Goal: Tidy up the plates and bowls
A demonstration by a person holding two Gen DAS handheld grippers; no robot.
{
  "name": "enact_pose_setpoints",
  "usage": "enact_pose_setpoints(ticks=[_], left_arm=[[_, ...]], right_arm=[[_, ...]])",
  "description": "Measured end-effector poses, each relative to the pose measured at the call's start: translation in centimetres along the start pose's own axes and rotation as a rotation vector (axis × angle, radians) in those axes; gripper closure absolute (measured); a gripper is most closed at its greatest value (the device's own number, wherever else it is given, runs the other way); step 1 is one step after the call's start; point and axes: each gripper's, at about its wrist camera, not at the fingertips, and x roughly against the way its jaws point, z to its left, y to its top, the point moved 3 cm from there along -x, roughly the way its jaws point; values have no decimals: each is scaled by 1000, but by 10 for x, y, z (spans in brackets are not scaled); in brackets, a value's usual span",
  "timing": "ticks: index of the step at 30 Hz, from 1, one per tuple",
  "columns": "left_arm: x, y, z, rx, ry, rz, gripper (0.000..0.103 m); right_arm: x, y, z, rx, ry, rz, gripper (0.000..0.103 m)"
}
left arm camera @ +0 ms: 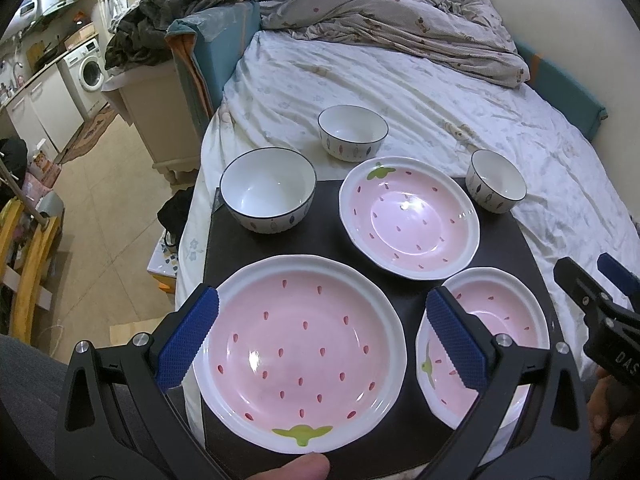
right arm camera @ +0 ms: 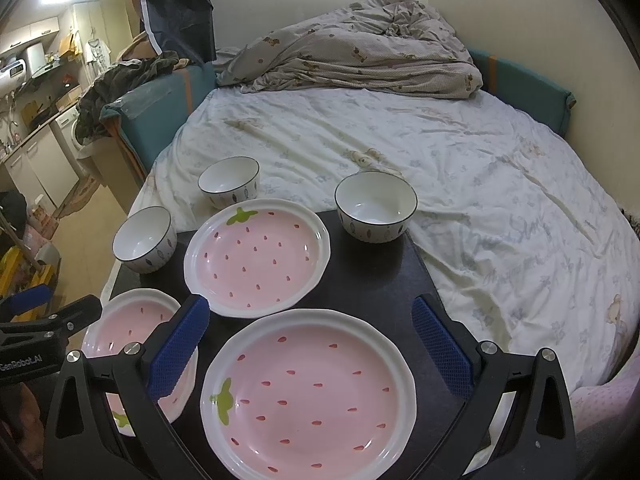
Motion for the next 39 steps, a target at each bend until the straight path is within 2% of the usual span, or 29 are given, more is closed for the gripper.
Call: enact_pose_setpoints(ticks=[8,10,12,14,19,22,26,30,33,35,36,37,39], left_arm=[[-9,8,8,27,-49,63,1],[-13,12,12,35,-62,89,0],[-20,14,19,54,-73,124,0],[-31,15,33,92,-76,183,1],[-55,5,80,221,-61,289,1],[-64,-1,101,261,-48,315,1],[-75,-13,122,310,-73,353,1],[-91,-28,138,359,-70,397,10],[-100,-37,144,423,-115,438,21],[-102,-40,141,425,-127,444,23],[-102,-41,139,424,-132,446,28],[-103,-42,138,425,-142,449,38],[-105,-46,136,433,-156,471,52]], right_arm=[[-5,10,5,19,71,46,0],[-11,13,7,15,124,98,0],[-23,16,10,13,212,175,0],[-33,21,14,3,263,220,0],[-60,25,34,28,317,304,0],[-74,21,50,45,353,346,0],[-99,13,70,49,424,441,1],[-118,4,86,47,512,526,20],[-128,-3,93,44,553,566,35],[-130,-7,96,50,561,582,43],[-132,-12,98,57,562,595,48],[-135,-14,99,62,552,603,50],[-141,-19,97,63,525,623,55]])
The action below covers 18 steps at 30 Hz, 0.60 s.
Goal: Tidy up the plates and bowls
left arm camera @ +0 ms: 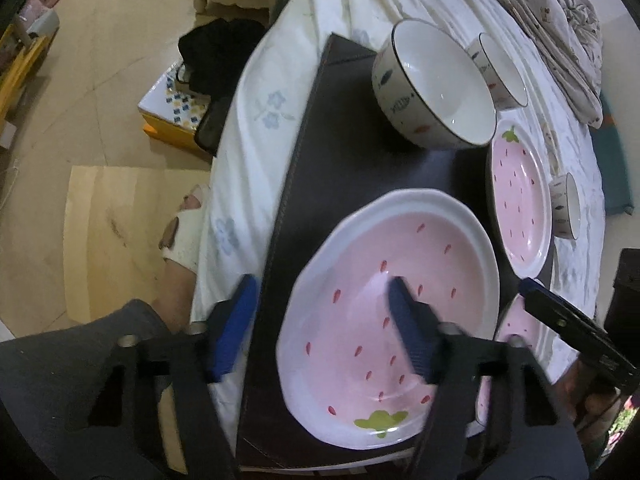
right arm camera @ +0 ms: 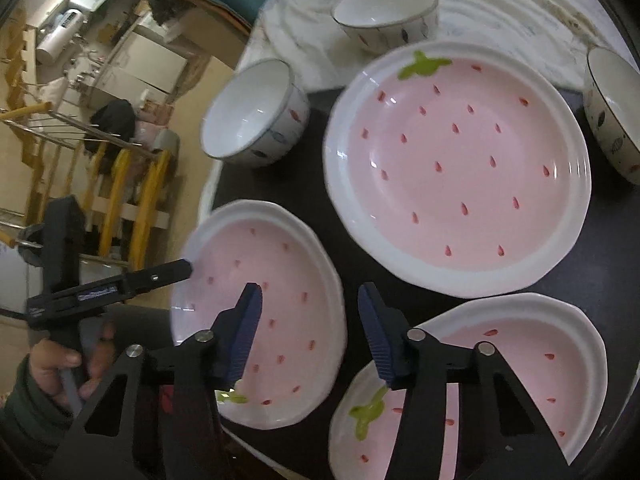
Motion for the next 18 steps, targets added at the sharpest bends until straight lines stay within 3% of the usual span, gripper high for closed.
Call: enact_pose_setpoints(ticks=[1,7,13,16,18], left_arm=[[-1,-1,1,3,-4,6,60],[-9,-2,3,31,33,32,69],[-23,-9,7,36,60,79,72],[-25,-11,0,-15,101,72,73],[-25,-12,0,-14,108,66,74]], right_arm=[[-4,0,-3,-7,-5,13,62],[-21,-2,-9,-27,-41,83,63],[-45,-8,-3,14,-15,176,66],[-47,-11,3,62,-58,169,66],[-44,-11,0,44,-41,152,66]])
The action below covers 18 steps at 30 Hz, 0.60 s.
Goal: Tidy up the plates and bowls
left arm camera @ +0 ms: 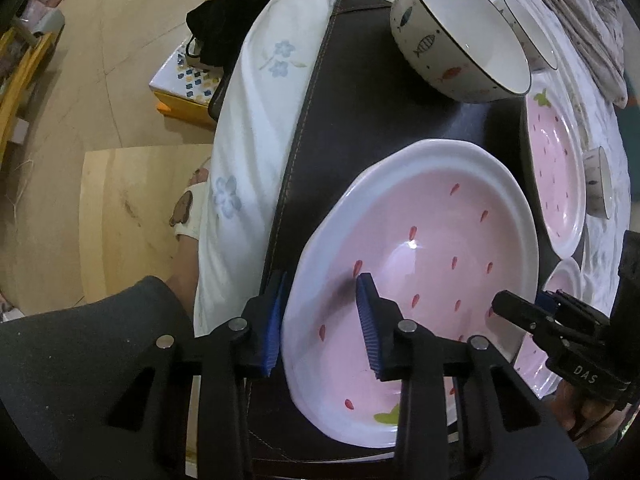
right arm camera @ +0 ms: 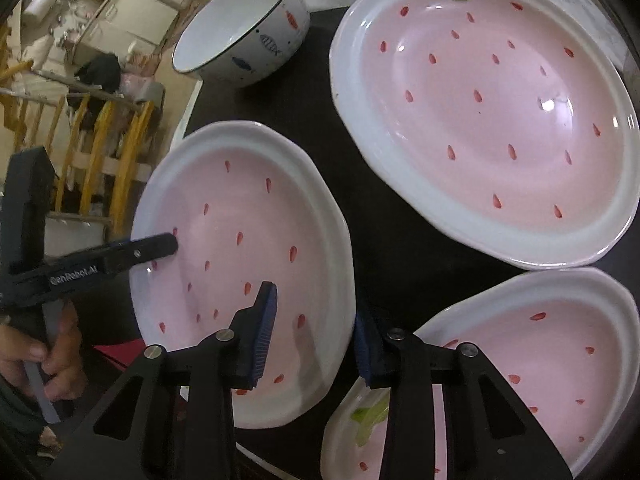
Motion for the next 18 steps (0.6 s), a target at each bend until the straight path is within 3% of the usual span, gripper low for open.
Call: enact_pose_setpoints(ticks=[6,12,18], left_arm=[[16,-1,-10,-27,-10,-57,76],[44,-3,-22,-54,-80,-138,76],[48,-9,-33,-79,-114,-133,76]], right_arm=[[16,-7,-2,4,8,-74,67],[51,-12,1,-4,60,-170,67],[80,-33,0,-12,59,-220,67]])
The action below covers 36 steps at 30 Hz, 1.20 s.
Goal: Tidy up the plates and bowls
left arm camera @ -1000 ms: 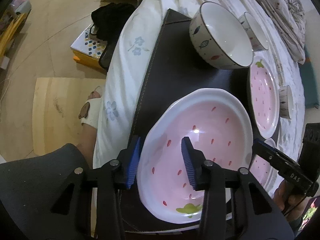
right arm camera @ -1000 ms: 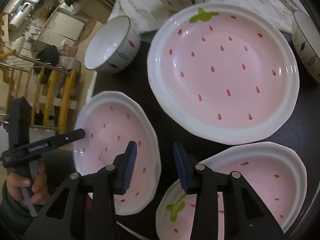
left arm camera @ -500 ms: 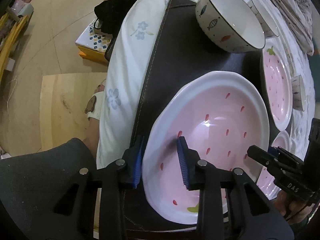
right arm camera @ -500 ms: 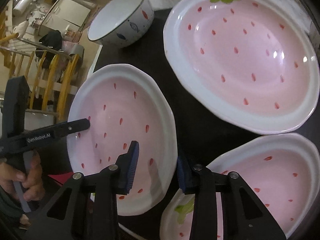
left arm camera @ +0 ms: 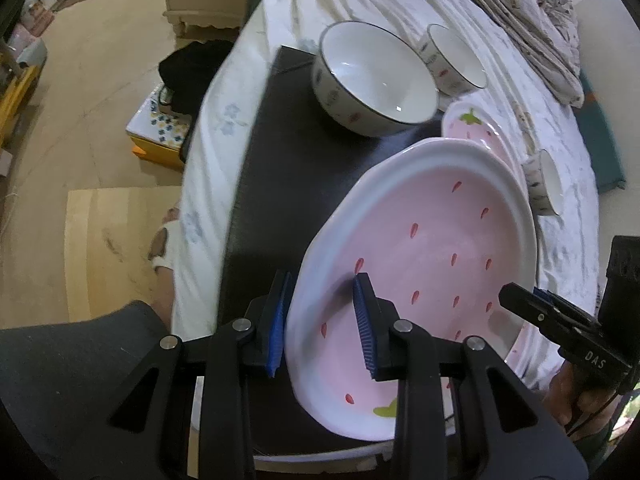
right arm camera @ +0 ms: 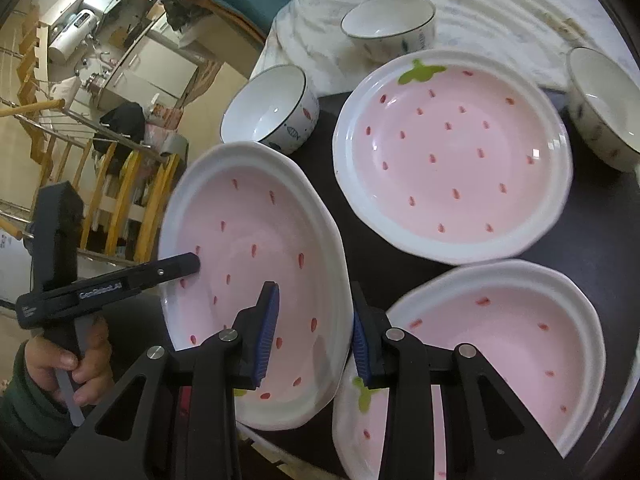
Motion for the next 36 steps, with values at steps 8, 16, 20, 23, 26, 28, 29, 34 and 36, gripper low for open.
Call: enact_pose_setpoints(ticks=[8,16,20,23,26,28,29,34,36], left_arm=[[-1,-13,-57,-117,-73,35,76],[-16,-32,-132,-253,-118,94,76],[-27,-44,-154,-296,-110,127,76],[-37,-53,-168,-339,-86,144,76],[-48,-59,-175,-365,-57,164,76],[-53,-61,-177,-377,-41,182,76],[-56,-62,-178,-382,-34,188,76],[-66,-62,-179,-379,-12,206,76],[-67,-62,-177,-383,-2,206,76]], right_arm=[[48,-22,-29,-94,-36,-63,67],[89,-55,-83,-255,-93,-122,67],[98,-70,-103,-310,-121,-126,67],[101,-78,-118,-341,-144,-125,67],[99,-81,-129,-369,-165,-122,67],[97,-82,-133,-377,-183,-117,67],[96,-81,-135,-381,-186,-114,67],[89,-86,-145,-420,-182,-96,67],[86,-86,-146,-424,-195,-85,67]])
